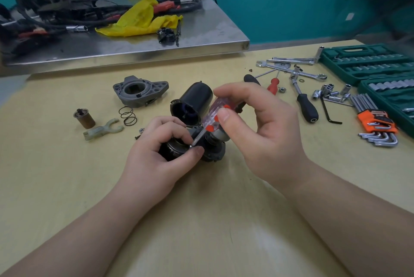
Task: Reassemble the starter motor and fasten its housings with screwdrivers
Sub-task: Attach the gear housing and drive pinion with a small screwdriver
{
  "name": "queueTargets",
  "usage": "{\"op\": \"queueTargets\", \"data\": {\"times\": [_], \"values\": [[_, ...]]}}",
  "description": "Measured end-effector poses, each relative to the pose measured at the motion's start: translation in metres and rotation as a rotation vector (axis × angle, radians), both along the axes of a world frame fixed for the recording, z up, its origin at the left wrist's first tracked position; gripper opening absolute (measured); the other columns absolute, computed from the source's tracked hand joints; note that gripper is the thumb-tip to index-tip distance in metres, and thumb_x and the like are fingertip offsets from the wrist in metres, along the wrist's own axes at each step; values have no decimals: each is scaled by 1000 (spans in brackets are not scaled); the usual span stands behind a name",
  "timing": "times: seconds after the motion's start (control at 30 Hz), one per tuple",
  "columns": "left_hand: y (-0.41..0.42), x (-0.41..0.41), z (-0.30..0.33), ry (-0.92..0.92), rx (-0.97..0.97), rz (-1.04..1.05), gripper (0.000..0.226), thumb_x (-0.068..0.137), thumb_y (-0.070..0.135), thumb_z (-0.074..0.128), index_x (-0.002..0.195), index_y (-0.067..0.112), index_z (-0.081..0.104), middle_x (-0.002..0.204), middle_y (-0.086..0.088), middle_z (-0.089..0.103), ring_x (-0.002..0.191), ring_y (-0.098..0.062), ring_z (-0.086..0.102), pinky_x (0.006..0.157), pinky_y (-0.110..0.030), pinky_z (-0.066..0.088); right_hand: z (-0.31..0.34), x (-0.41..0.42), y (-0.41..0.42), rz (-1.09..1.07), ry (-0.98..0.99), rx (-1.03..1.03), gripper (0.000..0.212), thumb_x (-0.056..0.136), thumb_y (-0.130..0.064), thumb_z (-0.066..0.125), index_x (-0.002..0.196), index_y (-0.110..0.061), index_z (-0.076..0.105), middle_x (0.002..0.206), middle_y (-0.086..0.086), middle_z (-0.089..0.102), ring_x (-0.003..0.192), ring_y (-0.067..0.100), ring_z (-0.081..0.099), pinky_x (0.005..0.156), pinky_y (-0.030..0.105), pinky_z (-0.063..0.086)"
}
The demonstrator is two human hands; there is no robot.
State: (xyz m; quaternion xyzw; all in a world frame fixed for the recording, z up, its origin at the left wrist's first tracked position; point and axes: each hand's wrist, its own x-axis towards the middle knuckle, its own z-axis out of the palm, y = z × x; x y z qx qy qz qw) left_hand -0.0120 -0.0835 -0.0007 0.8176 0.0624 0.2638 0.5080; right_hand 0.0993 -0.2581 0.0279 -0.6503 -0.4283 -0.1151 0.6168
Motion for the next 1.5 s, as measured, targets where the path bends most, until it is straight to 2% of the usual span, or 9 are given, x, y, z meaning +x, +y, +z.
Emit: {"op": "queueTargets", "data": {"times": [0.1, 0.27, 0.4, 0.5, 0.6, 0.8, 0.93, 1.17, 1.5], "values": [[0, 0, 0, -8, 3, 0, 20, 73, 46, 80, 80, 31, 69, 111, 13, 63, 112, -12, 65, 93, -17, 46, -1, -1, 0, -26, -29, -25, 25, 96, -21, 64, 119, -23, 72, 103, -14, 71, 103, 19, 68, 90, 40, 56], [0, 1, -1, -20, 13, 0, 21, 74, 43, 81, 81, 27, 69, 109, 13, 63, 111, -12, 65, 93, -18, 46, -2, 0, 1, -41, -33, -53, 27, 96, -21, 64, 120, -18, 74, 105, -10, 73, 106, 20, 68, 91, 41, 56], [0, 1, -1, -27, 5, -8, 20, 74, 45, 80, 81, 30, 69, 110, 12, 63, 112, -13, 65, 93, -19, 47, -2, 1, 1, -35, -27, -45, 26, 96, -17, 65, 120, -20, 73, 105, -11, 73, 105, 17, 69, 91, 38, 56], [1, 1, -1, -25, 5, -9, 20, 74, 45, 80, 81, 30, 69, 111, 11, 63, 112, -15, 65, 93, -23, 49, -3, 3, 1, -22, -31, -40, 25, 96, -14, 65, 120, -15, 74, 104, -10, 73, 102, 14, 68, 90, 32, 55], [1, 2, -2, -29, 11, -10, 20, 75, 45, 80, 81, 29, 69, 111, 10, 63, 110, -12, 65, 93, -19, 47, -5, 4, 1, -5, -16, -31, 25, 96, -8, 66, 120, -10, 74, 104, -8, 72, 101, 14, 68, 89, 28, 54], [1, 2, -2, -31, 17, -3, 20, 74, 46, 79, 80, 30, 69, 110, 9, 64, 110, -8, 64, 93, -15, 45, -5, 4, 2, 9, -20, -7, 26, 97, -16, 63, 122, -20, 70, 105, -13, 71, 101, 13, 69, 88, 27, 54], [1, 2, -2, -17, 8, 1, 21, 73, 47, 79, 81, 31, 69, 110, 15, 63, 111, -9, 64, 92, -17, 46, -6, 5, 2, 14, -15, 4, 26, 97, -15, 63, 122, -21, 69, 105, -13, 71, 101, 13, 69, 88, 26, 54], [2, 2, -2, -15, 7, 3, 20, 73, 48, 79, 82, 32, 69, 111, 15, 63, 112, -12, 64, 93, -19, 47, -8, 6, 2, 21, -31, 5, 26, 98, -14, 63, 123, -21, 68, 107, -16, 70, 102, 10, 69, 89, 23, 53], [1, 2, -2, -13, 7, 8, 19, 73, 47, 79, 81, 33, 69, 110, 16, 63, 111, -12, 64, 92, -20, 47, -9, 7, 1, 17, -30, 13, 26, 99, -15, 63, 123, -22, 69, 105, -17, 70, 101, 14, 69, 88, 28, 54]]}}
